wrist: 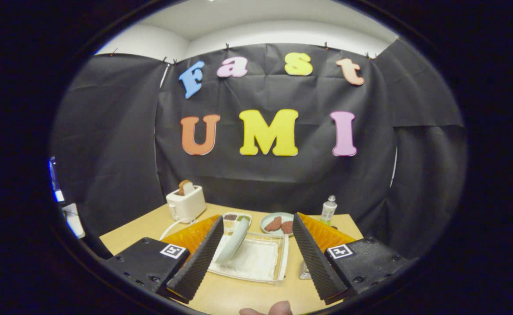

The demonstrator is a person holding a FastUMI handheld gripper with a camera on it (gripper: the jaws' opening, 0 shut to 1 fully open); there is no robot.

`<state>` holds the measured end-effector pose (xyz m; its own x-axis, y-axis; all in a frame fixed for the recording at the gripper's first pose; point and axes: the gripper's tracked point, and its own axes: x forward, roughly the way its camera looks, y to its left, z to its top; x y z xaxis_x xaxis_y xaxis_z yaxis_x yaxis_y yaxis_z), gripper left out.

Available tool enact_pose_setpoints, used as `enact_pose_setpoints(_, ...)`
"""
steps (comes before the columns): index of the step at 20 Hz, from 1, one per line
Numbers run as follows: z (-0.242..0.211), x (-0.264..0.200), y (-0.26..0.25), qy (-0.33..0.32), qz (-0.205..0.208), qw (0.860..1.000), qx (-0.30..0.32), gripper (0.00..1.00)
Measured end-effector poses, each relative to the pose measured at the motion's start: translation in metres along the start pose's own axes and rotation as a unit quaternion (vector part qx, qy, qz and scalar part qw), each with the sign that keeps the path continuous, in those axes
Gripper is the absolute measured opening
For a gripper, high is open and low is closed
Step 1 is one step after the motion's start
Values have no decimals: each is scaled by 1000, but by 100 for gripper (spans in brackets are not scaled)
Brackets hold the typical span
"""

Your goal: Take the plate from the dish rack, then take the spoon from the basket and place it into the plate.

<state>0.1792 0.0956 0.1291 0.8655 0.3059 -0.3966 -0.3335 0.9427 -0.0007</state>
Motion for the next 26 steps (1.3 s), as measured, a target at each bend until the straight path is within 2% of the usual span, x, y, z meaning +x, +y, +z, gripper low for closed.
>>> enact_pose_setpoints(3,18,38,12,74,9,997,-7,100)
enact_pose_setpoints(6,17,78,27,147,15,989,5,100)
enact_pose_setpoints(11,-11,133,42,257,24,966,22,100)
enact_pose_setpoints(19,-64,195,38,346,-3,935,76,99)
enact_pose_setpoints(24,-101,211,40,388,-22,916,97,92)
enact_pose_setpoints(26,-110,219,45,397,-27,912,104,84)
